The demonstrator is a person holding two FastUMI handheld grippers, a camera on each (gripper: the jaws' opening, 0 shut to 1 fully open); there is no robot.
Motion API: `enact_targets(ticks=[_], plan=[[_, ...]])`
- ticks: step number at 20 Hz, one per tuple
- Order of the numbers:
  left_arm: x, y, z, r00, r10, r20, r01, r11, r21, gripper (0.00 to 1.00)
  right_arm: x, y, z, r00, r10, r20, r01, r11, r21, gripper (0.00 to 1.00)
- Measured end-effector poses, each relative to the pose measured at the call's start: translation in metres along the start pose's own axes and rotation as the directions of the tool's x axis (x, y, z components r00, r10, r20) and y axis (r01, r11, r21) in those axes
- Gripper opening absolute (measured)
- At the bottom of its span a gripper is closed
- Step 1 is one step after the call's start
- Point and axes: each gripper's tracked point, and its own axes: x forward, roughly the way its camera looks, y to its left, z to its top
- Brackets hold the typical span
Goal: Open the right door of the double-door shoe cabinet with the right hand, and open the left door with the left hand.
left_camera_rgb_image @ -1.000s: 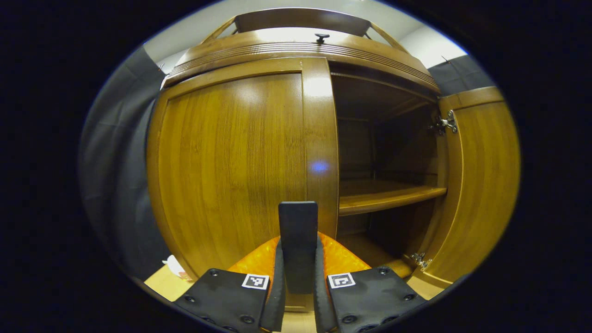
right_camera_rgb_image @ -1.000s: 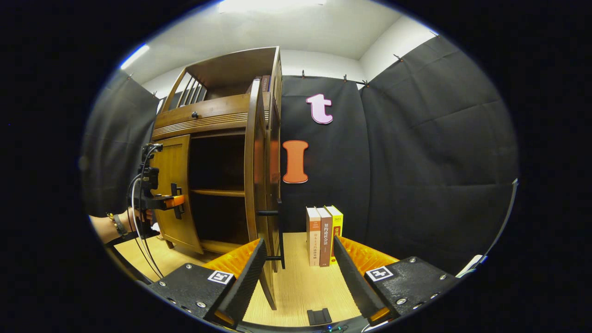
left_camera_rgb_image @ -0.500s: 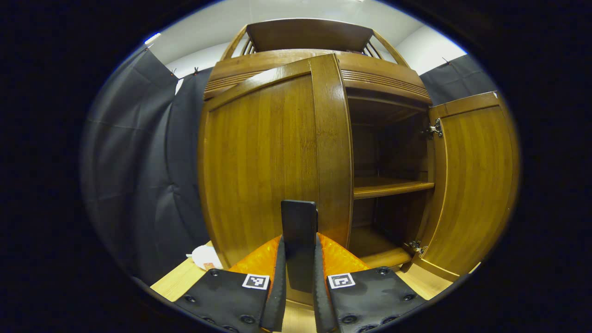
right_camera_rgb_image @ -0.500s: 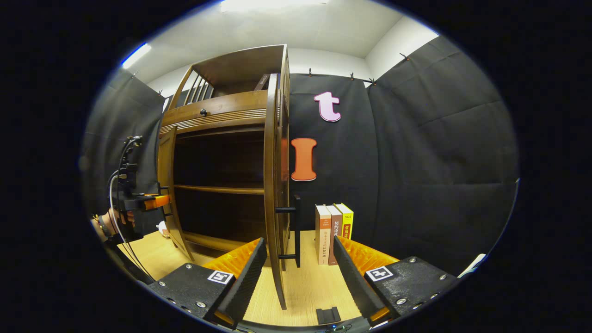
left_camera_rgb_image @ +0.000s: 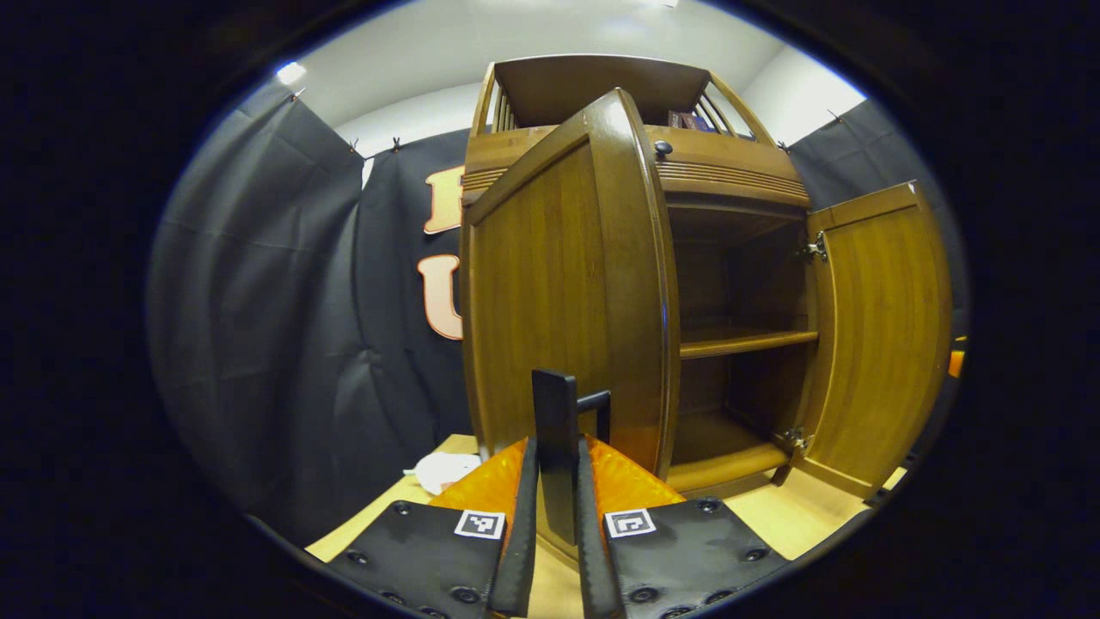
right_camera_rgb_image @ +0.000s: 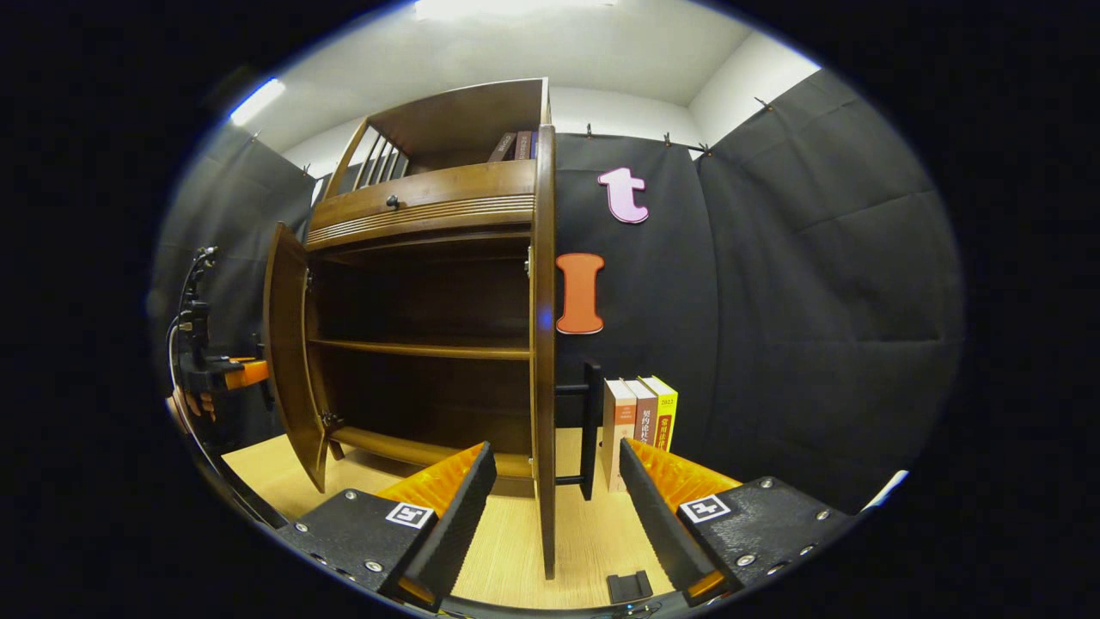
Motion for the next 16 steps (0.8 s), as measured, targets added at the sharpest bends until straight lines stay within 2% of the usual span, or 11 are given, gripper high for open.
enact_targets(ticks=[1, 2, 6, 8, 9, 16], plan=[[-0.005, 0.009, 0.000, 1.000, 0.013, 0.005, -0.013, 1.000, 0.006, 0.31, -0.001, 0.004, 0.000, 1.000, 0.003, -0.001, -0.003, 1.000, -0.003, 0.89], [-0.007, 0.016, 0.000, 1.000, 0.021, 0.005, -0.021, 1.000, 0.004, 0.26, -0.001, 0.008, 0.001, 1.000, 0.005, 0.001, -0.005, 1.000, -0.005, 0.89], [-0.012, 0.040, -0.002, 1.000, 0.001, -0.008, -0.001, 1.000, -0.027, 0.19, -0.001, 0.019, 0.002, 1.000, -0.004, 0.001, 0.004, 1.000, -0.009, 0.89], [-0.018, 0.057, 0.002, 0.999, 0.030, 0.013, -0.030, 1.000, 0.009, 0.24, -0.003, 0.023, 0.002, 1.000, -0.011, 0.002, 0.011, 1.000, -0.010, 0.89], [-0.019, 0.063, 0.003, 0.999, 0.039, 0.025, -0.040, 0.999, 0.026, 0.22, -0.004, 0.025, 0.002, 1.000, -0.014, 0.002, 0.014, 1.000, -0.013, 0.89], [-0.021, 0.109, 0.008, 0.997, -0.053, 0.060, 0.054, 0.999, -0.008, 0.18, -0.003, 0.043, 0.010, 0.998, -0.056, 0.020, 0.056, 0.998, -0.009, 0.89]])
